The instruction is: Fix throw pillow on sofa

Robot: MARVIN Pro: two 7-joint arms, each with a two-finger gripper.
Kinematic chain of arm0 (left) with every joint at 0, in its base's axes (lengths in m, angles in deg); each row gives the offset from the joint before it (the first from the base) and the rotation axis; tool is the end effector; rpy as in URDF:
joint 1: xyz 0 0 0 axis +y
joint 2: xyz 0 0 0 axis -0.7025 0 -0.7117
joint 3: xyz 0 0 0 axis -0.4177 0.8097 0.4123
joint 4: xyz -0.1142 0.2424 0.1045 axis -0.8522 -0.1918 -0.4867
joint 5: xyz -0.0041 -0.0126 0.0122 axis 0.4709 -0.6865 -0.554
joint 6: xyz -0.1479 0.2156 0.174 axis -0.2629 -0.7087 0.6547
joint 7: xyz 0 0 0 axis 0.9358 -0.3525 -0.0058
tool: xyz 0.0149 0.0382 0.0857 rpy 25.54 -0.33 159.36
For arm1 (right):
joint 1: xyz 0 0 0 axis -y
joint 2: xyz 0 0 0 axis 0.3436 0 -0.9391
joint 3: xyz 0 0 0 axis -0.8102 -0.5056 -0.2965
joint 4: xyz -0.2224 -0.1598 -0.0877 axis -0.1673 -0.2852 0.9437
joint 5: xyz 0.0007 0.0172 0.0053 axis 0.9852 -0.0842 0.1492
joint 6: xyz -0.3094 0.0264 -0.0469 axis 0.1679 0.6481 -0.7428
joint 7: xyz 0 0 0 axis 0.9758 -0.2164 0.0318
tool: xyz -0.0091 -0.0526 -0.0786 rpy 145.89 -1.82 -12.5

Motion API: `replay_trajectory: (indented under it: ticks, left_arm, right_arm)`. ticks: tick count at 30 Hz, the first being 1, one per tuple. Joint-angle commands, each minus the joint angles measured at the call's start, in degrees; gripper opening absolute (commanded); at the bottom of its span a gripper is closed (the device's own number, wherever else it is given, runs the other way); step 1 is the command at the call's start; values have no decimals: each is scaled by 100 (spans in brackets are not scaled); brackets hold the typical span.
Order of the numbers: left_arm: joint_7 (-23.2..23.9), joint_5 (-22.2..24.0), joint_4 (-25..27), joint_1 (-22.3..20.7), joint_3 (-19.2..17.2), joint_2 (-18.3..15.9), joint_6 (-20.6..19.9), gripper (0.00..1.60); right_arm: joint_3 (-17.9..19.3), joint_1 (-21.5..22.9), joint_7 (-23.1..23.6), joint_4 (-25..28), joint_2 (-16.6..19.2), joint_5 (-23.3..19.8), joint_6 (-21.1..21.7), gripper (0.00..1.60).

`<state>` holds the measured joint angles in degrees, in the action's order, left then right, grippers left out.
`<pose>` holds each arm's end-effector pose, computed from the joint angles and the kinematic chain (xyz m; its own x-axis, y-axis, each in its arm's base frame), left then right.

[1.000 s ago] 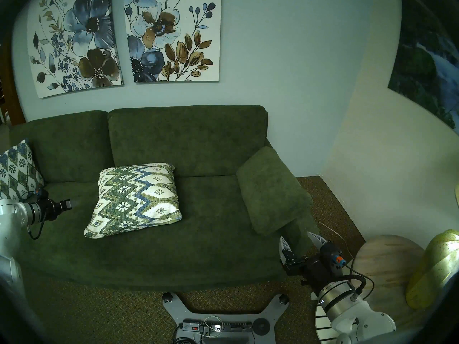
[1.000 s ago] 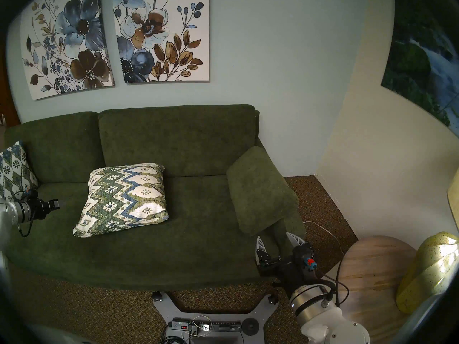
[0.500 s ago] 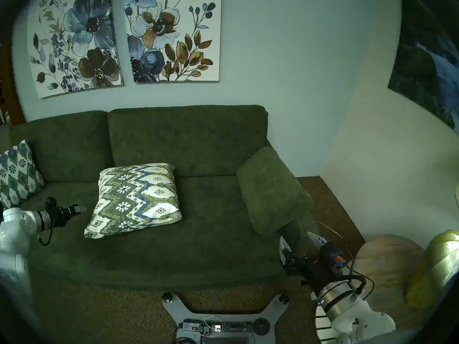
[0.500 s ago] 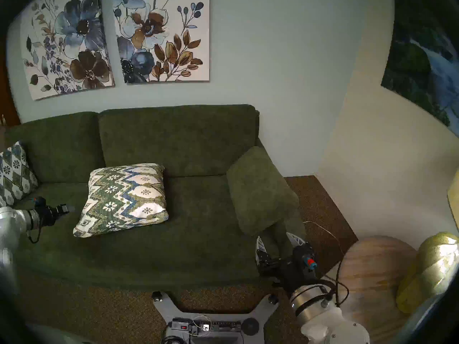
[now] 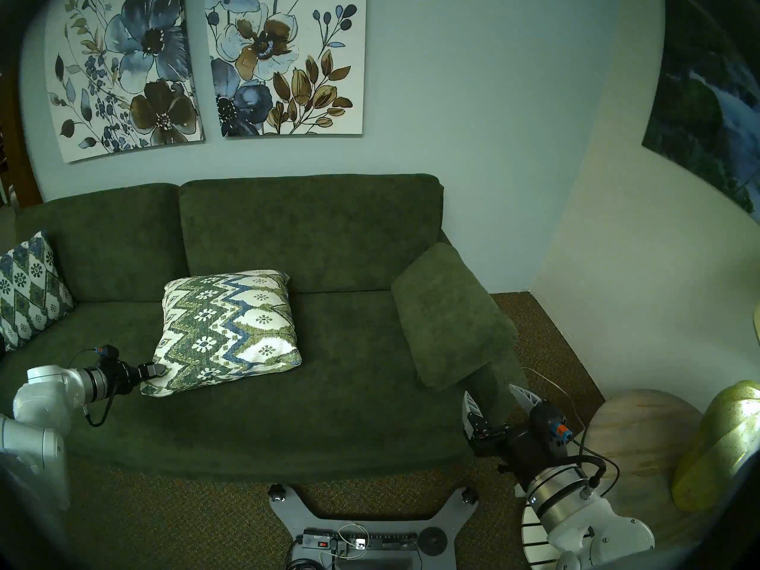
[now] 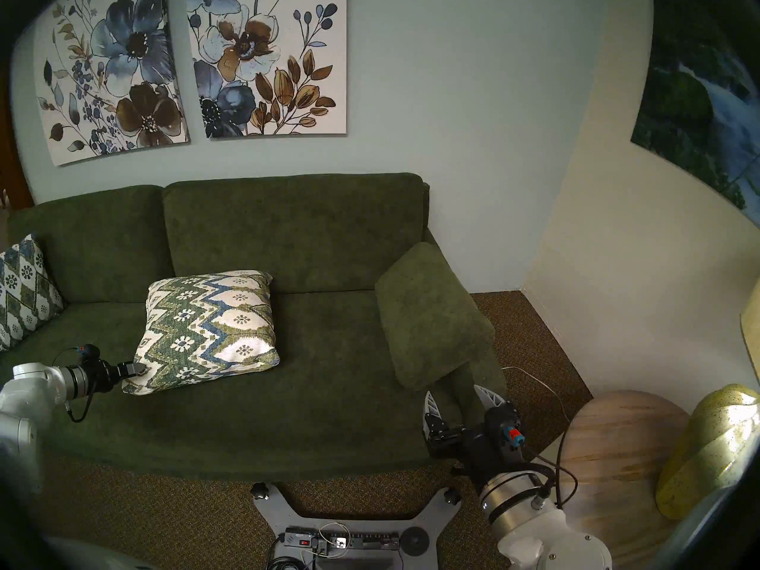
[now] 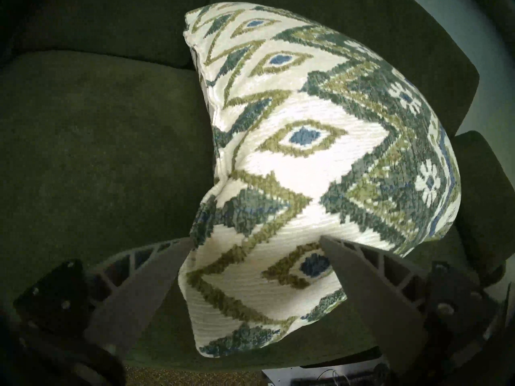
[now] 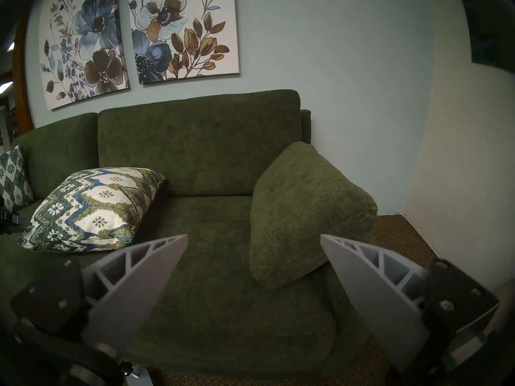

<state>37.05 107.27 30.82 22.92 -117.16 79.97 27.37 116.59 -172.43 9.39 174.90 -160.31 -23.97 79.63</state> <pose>0.3182 0.4195 -0.3922 0.6865 0.2821 0.6702 0.0886 -0.9473 0.3080 0.1396 -0.0007 -0.2676 0.2516 -0.0309 0.9673 0.1687 -0.9828 -0.0753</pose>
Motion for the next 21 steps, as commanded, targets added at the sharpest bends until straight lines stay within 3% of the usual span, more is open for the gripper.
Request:
replay_trajectory:
  ticks: [1,11,12,13,14,15,21]
  left_arm:
    - [-200,-67,-67,-267,71,187,220,160]
    - [-513,-173,-281,-522,174,436,361,160]
    - [-544,-184,-299,-535,183,462,375,130]
    - [-572,-196,-323,-554,191,482,392,67]
    - [-572,-196,-323,-554,191,482,392,67]
    - [-609,-207,-366,-592,204,518,414,0]
    - [-654,-212,-472,-725,210,589,452,0]
  right_arm:
    - [-10,14,11,58,6,-5,-13,160]
    - [-4,21,29,51,-18,9,-14,160]
    - [-3,22,30,51,-20,10,-14,160]
    - [-3,22,32,51,-23,11,-14,160]
    - [-3,22,32,51,-23,11,-14,160]
    - [-2,24,36,51,-28,14,-14,160]
    - [1,25,47,54,-39,20,-15,160]
